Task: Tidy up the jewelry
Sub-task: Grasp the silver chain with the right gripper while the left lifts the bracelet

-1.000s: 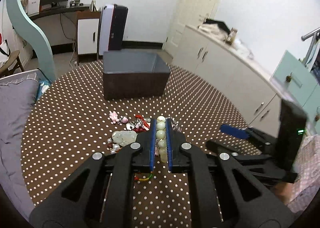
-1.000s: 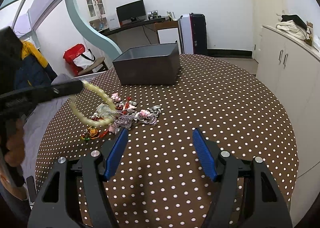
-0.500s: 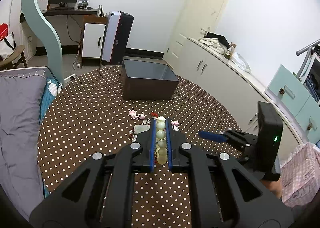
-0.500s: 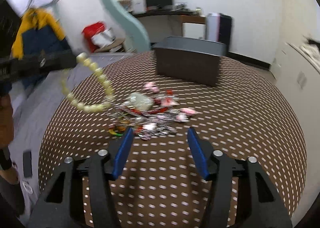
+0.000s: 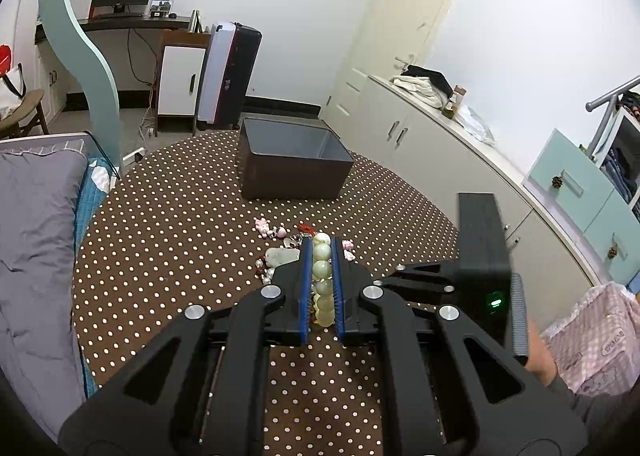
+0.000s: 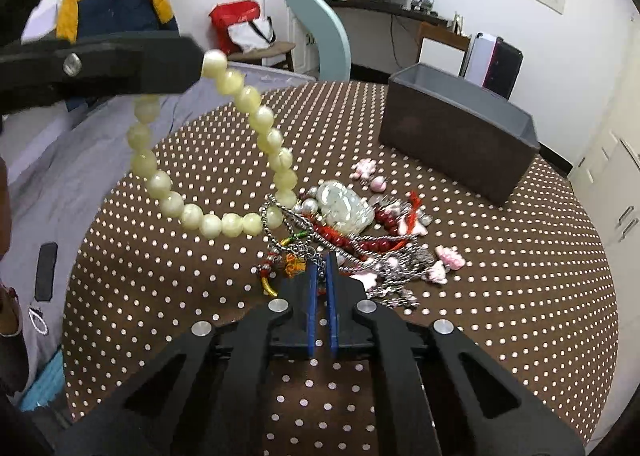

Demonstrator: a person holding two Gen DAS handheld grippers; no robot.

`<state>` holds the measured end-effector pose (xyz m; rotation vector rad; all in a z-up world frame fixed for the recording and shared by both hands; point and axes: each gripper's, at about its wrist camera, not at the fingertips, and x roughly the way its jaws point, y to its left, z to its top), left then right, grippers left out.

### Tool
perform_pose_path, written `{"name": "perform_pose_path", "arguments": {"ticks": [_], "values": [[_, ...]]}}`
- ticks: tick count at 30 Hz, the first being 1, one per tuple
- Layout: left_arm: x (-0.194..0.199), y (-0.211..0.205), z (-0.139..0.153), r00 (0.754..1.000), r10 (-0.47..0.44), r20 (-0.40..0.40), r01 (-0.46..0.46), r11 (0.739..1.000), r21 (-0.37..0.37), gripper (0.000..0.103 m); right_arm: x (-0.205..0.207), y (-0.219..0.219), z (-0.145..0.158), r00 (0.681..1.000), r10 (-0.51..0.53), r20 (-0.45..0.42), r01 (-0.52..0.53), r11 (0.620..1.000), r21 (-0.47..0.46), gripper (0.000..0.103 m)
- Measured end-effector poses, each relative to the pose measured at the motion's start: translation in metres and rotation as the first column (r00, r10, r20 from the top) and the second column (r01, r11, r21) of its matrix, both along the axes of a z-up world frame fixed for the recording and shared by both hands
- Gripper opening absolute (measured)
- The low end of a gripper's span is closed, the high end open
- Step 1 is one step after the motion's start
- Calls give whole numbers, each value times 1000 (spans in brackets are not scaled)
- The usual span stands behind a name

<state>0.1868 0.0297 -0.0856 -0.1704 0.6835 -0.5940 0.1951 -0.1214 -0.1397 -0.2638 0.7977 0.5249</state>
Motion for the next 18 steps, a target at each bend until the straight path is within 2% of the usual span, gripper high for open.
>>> {"name": "perform_pose_path", "arguments": {"ticks": [6,15,18], "values": [[2,2,1,1000,10,1,-10,1000,-5,10,-5,-24,34,991,-83,109,75,995,69,3],[13,-16,-5,1000,9,-21,-9,1000,6,10,-15,-43,101,971,-108,215,63,977,204,3],[21,-24,-6,999,9,-31,-9,1000,7,10,-17,-46,117,963,-117,242,64,974,216,3]]}}
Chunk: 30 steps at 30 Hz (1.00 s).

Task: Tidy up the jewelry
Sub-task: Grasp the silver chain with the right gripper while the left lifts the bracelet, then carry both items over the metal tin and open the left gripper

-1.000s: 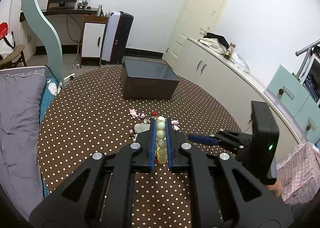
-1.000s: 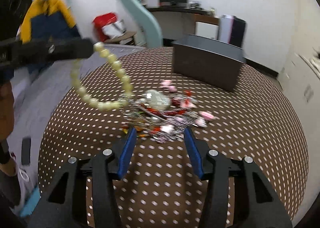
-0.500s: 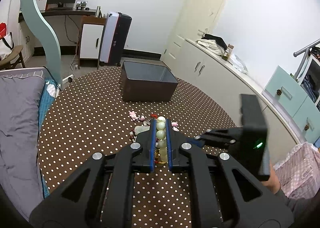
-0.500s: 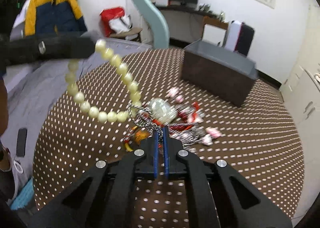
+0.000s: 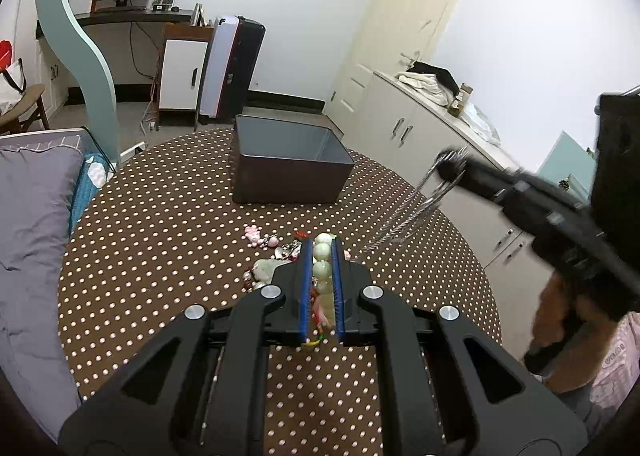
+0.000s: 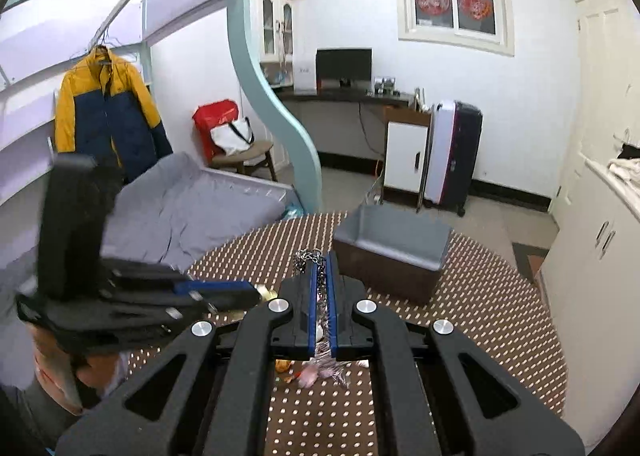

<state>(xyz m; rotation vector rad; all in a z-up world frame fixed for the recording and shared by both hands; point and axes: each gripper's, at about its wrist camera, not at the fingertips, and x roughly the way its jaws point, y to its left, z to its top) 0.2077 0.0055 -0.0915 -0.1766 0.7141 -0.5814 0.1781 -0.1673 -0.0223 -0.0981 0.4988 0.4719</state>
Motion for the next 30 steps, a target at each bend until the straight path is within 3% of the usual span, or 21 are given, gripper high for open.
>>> {"name": "perform_pose_path", "arguments": {"ticks": [16,30], "values": [[33,-17,9,1000,31,-3,-30,997,72,10,4,-17,74,991,-26,128,17,997,69,3],[97,-24,83,997,20,81,-27,995,97,10,65,-24,108,990,-79,118,73,996,50,3]]}}
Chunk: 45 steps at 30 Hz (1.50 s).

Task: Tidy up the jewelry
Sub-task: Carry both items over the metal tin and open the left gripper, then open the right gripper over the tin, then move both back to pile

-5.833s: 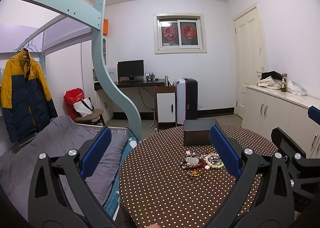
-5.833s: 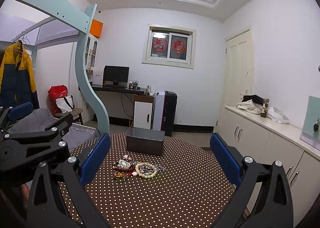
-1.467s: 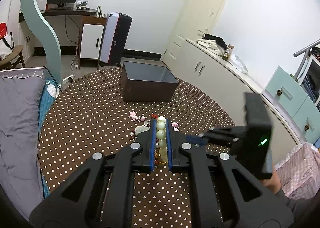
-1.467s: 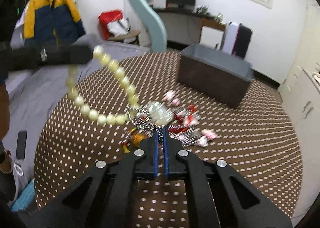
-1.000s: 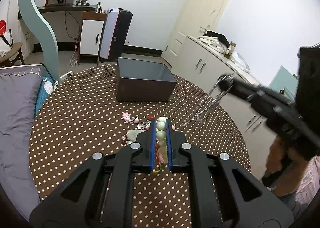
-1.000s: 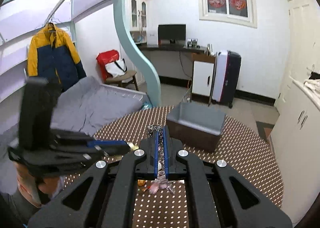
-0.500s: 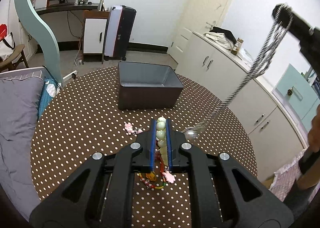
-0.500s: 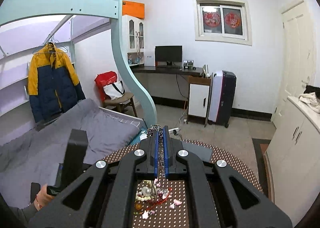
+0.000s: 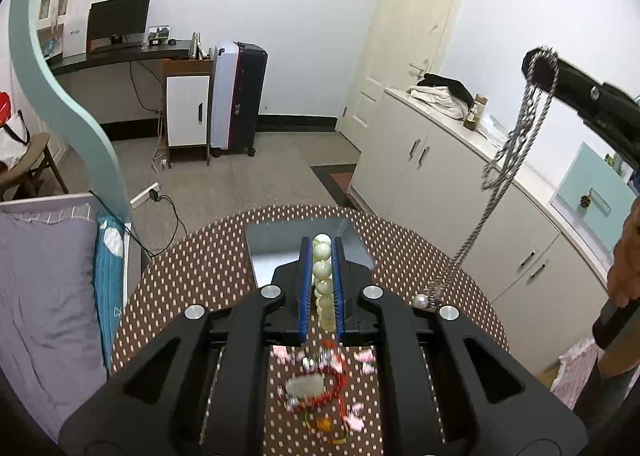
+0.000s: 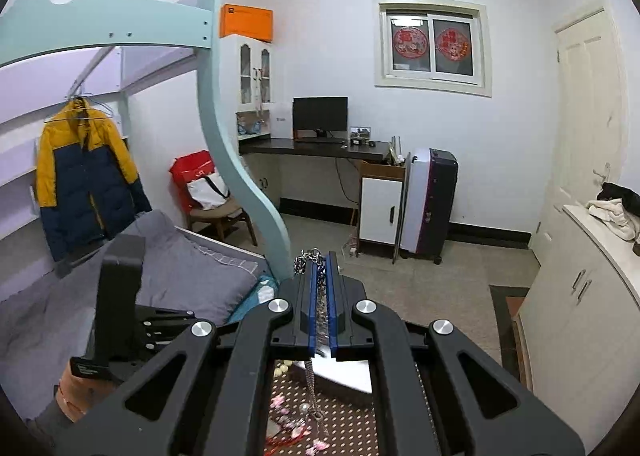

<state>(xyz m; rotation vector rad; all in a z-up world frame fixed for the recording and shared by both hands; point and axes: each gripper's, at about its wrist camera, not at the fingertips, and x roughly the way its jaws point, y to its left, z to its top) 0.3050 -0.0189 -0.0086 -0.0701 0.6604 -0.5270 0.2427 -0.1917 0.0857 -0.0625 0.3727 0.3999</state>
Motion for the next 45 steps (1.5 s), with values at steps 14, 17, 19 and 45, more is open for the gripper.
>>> {"name": "perform_pose_path", "arguments": {"ticks": [14,17,19,45], "values": [[75,-22,-19,998,7,-61,-5,999,35,10,77,-3,-61,989,-50,-139,47,999,-24,3],[93,-27,-40,994,11,-106,-5,998,56,10,91,-2,-81,980,-51,-191,46,998,-33,3],[102,-30,-55,991,8,-136,2,997,71,10,98,-2,-97,972,-51,-228,44,998,-39,3],[84,-36,-87,981,-11,-195,33,993,110,63,85,-19,-158,909,-71,-411,54,997,-52,25]]}}
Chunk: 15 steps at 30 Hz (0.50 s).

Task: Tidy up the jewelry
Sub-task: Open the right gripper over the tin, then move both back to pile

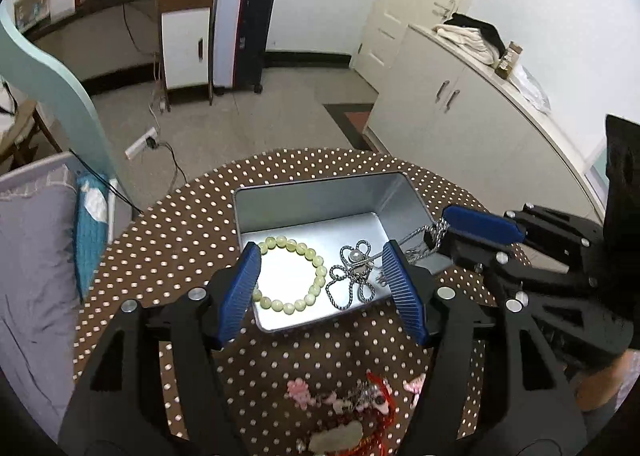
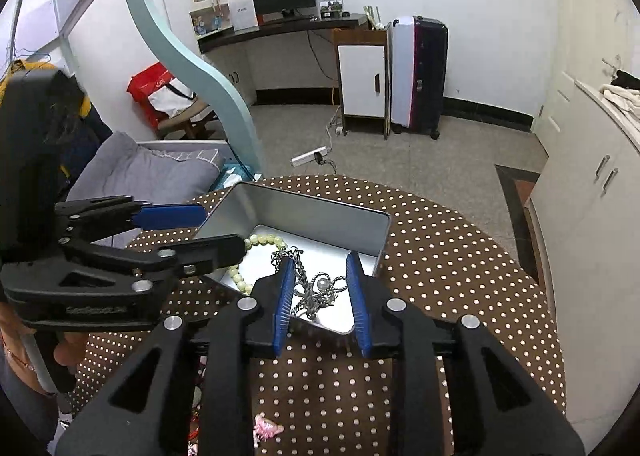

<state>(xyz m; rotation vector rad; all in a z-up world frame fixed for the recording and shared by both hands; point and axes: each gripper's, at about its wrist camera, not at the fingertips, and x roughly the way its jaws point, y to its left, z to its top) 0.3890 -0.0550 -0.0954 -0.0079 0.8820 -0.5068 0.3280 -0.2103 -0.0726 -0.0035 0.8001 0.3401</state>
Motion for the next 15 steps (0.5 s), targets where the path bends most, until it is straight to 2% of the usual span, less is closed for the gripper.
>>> {"name": "perform_pose_path", "arguments": {"ticks": [3,5,9,15], "values": [[-16,8,9,1000,-1,24,1,1000,-8,63,-6,-2,7,1000,-6,12,6,1000,-5,38],[-25,13,13,999,10,38,-10,1000,-4,63,-7,-1,8,1000,-15,12,15,1000,-25,51],[-39,21,14,999,25,43,-25,1000,11,63,0,-1,6,999,-47,-20,46,998,-38,52],[-67,36,12,998,38,54,-39,999,17,63,-19,2,11,999,-45,7,46,998,-34,52]]}}
